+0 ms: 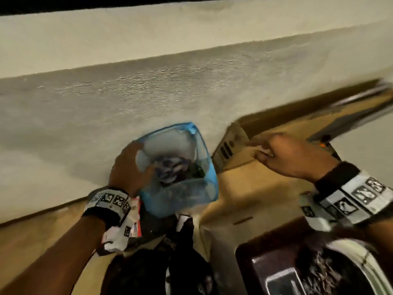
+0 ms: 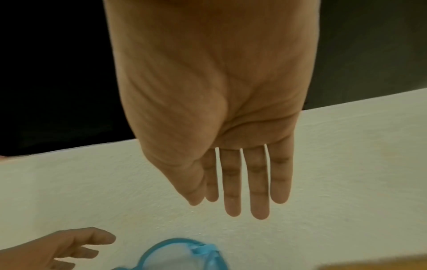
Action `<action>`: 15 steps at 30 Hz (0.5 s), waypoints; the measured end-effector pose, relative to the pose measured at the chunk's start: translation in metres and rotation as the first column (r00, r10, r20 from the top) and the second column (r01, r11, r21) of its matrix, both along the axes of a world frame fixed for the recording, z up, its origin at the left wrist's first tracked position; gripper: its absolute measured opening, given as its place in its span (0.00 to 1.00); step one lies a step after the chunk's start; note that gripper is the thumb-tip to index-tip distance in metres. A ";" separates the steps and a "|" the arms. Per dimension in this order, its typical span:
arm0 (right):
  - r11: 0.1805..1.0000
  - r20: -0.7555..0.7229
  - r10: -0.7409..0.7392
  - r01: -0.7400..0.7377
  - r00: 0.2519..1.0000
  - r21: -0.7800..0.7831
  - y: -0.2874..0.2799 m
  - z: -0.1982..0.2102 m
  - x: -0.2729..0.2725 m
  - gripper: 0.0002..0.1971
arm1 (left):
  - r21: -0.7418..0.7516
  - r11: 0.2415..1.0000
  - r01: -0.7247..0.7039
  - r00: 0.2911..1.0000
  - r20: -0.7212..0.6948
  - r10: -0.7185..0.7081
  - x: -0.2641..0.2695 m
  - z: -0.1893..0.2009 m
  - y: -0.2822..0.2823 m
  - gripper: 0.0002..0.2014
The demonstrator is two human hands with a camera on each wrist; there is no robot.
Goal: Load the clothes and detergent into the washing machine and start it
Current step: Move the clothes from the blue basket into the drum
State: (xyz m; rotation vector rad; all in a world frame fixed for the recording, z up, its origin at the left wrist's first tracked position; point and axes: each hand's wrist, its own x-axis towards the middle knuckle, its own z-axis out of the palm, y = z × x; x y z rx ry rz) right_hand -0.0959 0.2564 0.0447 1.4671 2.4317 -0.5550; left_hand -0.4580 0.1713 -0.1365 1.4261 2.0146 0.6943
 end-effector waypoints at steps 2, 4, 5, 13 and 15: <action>0.990 0.011 0.143 -0.142 0.990 -0.015 0.036 -0.024 -0.065 0.16 | -0.101 0.994 -0.033 0.999 0.024 0.036 -0.018 -0.033 0.004 0.43; 0.954 0.006 0.285 -0.283 0.958 -0.096 0.062 -0.060 -0.128 0.16 | -0.131 0.989 -0.062 0.994 0.077 0.072 -0.022 -0.059 0.011 0.43; 0.928 0.014 0.349 -0.344 0.937 -0.142 0.071 -0.080 -0.153 0.16 | -0.100 0.993 -0.057 0.991 0.115 0.068 -0.019 -0.068 0.016 0.41; 0.736 0.273 0.656 -0.516 0.704 -0.437 0.094 -0.278 -0.268 0.16 | 0.115 0.993 0.006 0.978 0.205 -0.030 0.001 -0.095 0.015 0.32; 0.765 0.269 0.612 -0.470 0.744 -0.441 0.087 -0.321 -0.270 0.18 | 0.184 0.983 0.006 0.964 0.262 -0.054 0.007 -0.099 0.006 0.36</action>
